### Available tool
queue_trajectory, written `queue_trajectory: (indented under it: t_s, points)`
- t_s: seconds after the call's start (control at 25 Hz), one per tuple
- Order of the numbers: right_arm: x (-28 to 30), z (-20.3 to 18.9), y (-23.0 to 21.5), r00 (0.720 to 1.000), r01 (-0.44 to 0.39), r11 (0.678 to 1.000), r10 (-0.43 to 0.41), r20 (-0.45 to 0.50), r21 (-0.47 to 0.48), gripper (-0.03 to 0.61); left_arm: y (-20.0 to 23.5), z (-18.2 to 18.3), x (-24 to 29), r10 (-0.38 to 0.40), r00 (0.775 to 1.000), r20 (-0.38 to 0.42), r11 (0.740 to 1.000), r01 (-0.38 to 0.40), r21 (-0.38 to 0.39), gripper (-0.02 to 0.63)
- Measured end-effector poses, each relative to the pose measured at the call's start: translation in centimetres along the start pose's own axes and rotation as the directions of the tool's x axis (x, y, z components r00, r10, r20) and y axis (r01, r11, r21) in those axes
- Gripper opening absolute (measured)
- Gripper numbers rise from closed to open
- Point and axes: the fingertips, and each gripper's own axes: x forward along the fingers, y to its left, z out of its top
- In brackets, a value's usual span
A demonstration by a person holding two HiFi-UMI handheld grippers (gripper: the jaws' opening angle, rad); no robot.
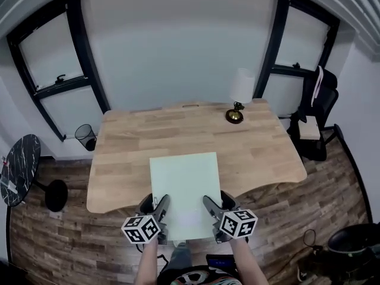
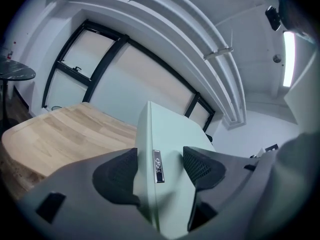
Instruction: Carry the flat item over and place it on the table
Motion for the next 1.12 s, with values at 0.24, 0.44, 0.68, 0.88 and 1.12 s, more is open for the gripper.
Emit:
queue_trajectory:
  t_s: [0.24,0.44,0.68,0.88,1.12]
  points:
    - [8.3,3.2,-1.9,0.999,0.042,0.999,-0.041,-0.015,0.007,0.301,4.7,4.0,7.4,-0.021,0.999,-0.029,1.000,0.020,-0.021,0.284]
    - [13.2,4.5,-3.0,0.998,0.053,0.998,-0.052,-0.030,0.025,0.301,7.5,6.2,11.2,-0.029,0.999,-0.046,0.999,0.028,-0.034,0.281]
    - [15.9,5.0,-3.5,0.998,0.057,0.998,-0.055,-0.036,0.041,0.301,9.2,7.3,13.3,-0.027,0.998,-0.059,0.999,0.025,-0.036,0.279]
    - [16.9,5.6,-4.8,0.998,0.063,0.997,-0.062,-0.028,0.049,0.301,9.2,7.7,15.0,-0.039,0.997,-0.060,0.999,0.037,-0.035,0.276]
    - [17.7,6.0,-5.7,0.998,0.054,0.997,-0.053,-0.032,0.050,0.301,9.4,7.7,16.2,-0.032,0.998,-0.059,0.999,0.029,-0.037,0.273]
